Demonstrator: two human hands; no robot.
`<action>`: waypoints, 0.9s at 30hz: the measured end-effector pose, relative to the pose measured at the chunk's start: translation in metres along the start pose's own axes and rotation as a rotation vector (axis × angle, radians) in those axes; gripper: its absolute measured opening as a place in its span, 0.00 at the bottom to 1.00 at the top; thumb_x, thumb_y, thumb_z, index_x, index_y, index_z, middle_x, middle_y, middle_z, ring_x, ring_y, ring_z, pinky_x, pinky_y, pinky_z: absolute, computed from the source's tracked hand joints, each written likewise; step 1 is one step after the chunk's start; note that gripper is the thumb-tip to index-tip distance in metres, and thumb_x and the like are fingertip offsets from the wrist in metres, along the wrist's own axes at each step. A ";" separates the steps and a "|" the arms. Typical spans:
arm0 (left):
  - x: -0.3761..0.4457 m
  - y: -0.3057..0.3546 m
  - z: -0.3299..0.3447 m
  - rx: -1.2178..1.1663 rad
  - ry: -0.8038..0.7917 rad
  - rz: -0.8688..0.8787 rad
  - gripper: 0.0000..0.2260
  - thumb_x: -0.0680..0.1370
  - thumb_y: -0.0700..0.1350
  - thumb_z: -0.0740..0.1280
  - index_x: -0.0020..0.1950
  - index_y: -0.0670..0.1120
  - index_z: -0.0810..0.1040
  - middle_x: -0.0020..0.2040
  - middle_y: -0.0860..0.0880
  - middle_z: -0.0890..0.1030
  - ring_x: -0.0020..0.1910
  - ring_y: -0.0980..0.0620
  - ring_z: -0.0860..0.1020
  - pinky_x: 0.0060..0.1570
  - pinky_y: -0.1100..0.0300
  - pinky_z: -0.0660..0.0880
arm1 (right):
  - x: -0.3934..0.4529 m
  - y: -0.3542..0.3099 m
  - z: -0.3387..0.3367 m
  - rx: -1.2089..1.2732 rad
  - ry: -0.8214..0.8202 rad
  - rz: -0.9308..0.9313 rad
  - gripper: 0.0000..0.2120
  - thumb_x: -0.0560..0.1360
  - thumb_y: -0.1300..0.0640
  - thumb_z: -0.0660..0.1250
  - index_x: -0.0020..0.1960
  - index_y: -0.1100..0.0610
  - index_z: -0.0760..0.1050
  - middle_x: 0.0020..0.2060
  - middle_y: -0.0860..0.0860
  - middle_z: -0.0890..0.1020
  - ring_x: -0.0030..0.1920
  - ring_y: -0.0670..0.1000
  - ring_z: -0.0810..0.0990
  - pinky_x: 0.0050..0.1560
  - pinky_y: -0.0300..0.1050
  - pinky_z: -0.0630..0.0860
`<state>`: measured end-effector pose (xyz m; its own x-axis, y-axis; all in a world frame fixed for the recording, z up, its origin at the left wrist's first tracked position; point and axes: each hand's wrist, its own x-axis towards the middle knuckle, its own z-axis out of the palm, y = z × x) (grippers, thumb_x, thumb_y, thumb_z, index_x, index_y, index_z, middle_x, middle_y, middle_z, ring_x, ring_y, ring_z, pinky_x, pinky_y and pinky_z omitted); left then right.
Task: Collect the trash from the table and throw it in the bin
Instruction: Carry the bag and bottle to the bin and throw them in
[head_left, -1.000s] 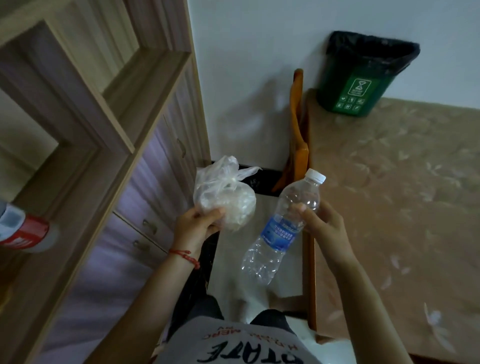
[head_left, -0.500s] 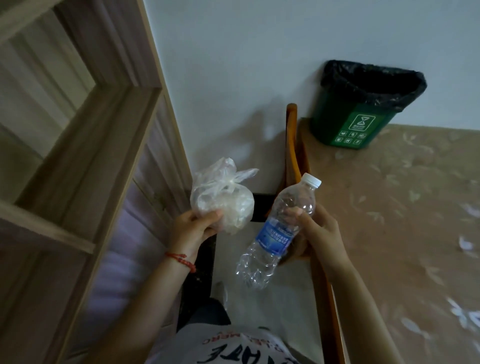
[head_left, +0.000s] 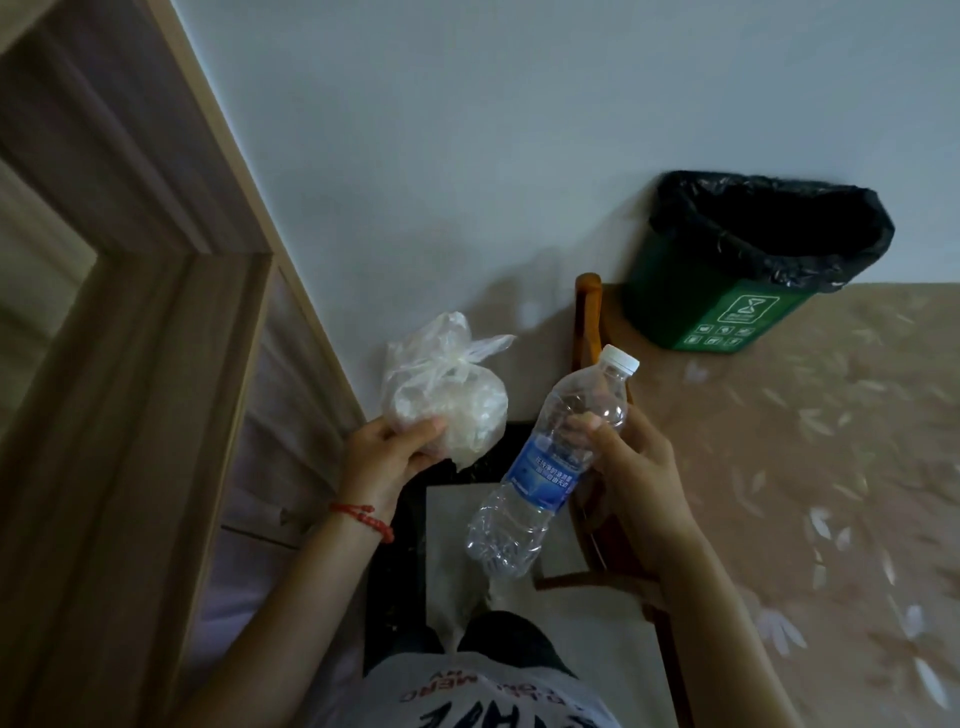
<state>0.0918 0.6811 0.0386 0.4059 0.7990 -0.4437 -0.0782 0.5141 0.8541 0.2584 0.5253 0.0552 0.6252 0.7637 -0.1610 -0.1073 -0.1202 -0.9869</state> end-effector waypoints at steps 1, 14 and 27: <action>0.007 0.003 0.002 0.001 -0.002 -0.002 0.05 0.71 0.32 0.67 0.40 0.42 0.78 0.28 0.52 0.83 0.29 0.58 0.81 0.27 0.66 0.77 | 0.008 0.000 0.001 0.010 0.006 0.005 0.16 0.71 0.46 0.68 0.56 0.51 0.76 0.48 0.54 0.84 0.47 0.54 0.83 0.43 0.49 0.80; 0.137 0.049 0.069 0.066 -0.005 0.001 0.05 0.69 0.32 0.69 0.37 0.41 0.78 0.27 0.51 0.83 0.28 0.56 0.81 0.26 0.65 0.77 | 0.152 -0.036 -0.007 0.077 0.043 -0.028 0.22 0.67 0.51 0.68 0.57 0.61 0.75 0.49 0.56 0.84 0.49 0.54 0.83 0.47 0.46 0.80; 0.212 0.075 0.171 0.210 -0.439 -0.093 0.07 0.70 0.31 0.66 0.39 0.42 0.78 0.30 0.53 0.84 0.32 0.57 0.82 0.28 0.65 0.78 | 0.167 -0.046 -0.051 0.158 0.422 -0.047 0.14 0.71 0.50 0.67 0.55 0.54 0.76 0.47 0.50 0.85 0.48 0.50 0.83 0.43 0.38 0.79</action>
<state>0.3282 0.8356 0.0548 0.7511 0.5225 -0.4036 0.1439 0.4671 0.8724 0.4072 0.6265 0.0733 0.8892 0.4365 -0.1372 -0.1678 0.0321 -0.9853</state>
